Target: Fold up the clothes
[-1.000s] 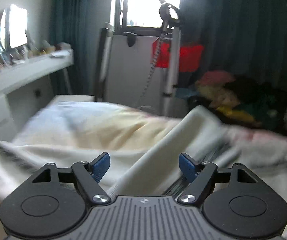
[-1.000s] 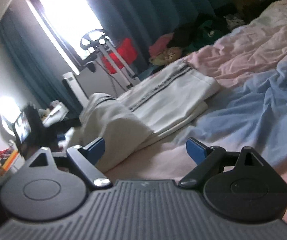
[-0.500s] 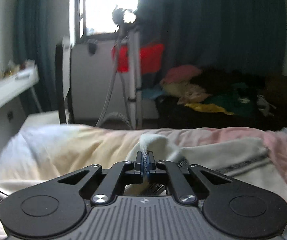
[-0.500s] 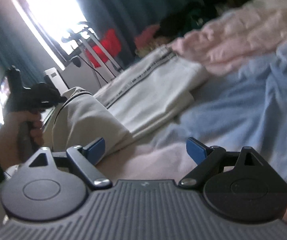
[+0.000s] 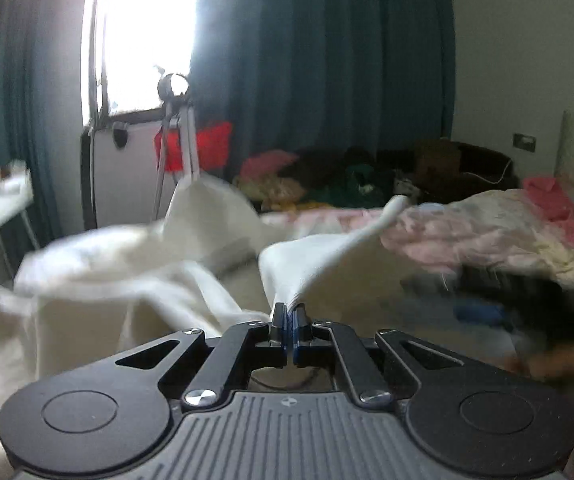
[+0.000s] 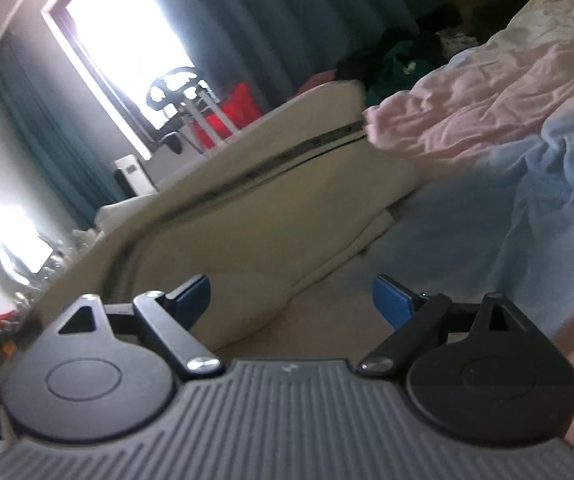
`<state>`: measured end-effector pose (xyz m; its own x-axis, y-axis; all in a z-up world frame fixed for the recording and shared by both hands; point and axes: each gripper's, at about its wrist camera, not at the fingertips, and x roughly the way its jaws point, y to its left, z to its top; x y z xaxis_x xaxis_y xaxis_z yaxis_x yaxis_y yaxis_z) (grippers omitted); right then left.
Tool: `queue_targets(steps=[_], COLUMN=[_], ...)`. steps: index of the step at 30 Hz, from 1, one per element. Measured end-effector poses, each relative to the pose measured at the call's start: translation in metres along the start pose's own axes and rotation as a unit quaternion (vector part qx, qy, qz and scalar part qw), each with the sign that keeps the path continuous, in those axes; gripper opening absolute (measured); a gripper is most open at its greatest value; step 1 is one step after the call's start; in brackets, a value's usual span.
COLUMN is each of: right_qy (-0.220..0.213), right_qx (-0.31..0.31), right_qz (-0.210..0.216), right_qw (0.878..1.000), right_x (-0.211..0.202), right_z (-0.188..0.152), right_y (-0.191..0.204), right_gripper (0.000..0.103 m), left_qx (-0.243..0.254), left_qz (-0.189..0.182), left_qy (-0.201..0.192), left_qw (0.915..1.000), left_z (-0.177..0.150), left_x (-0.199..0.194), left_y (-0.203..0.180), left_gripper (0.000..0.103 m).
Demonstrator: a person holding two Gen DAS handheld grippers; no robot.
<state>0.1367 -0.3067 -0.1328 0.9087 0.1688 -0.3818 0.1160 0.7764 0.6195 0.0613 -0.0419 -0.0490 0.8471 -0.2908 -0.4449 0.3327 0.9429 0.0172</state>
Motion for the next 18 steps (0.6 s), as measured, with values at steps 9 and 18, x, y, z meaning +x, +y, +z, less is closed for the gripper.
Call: queue_targets(steps=[9, 18], right_qy=[0.031, 0.034], right_qx=[0.258, 0.325], right_qz=[0.037, -0.014], right_qw=[0.965, 0.945], right_x=[-0.019, 0.03], right_z=[0.013, 0.034], right_y=[-0.069, -0.127], right_gripper=[0.077, 0.055], left_qx=[-0.116, -0.158], left_qz=[-0.004, -0.035], left_qy=[-0.004, -0.005], left_qw=[0.9933, 0.9868], left_z=[-0.082, -0.08], left_x=[-0.018, -0.01], left_y=[0.029, 0.051], left_gripper=[0.002, 0.002])
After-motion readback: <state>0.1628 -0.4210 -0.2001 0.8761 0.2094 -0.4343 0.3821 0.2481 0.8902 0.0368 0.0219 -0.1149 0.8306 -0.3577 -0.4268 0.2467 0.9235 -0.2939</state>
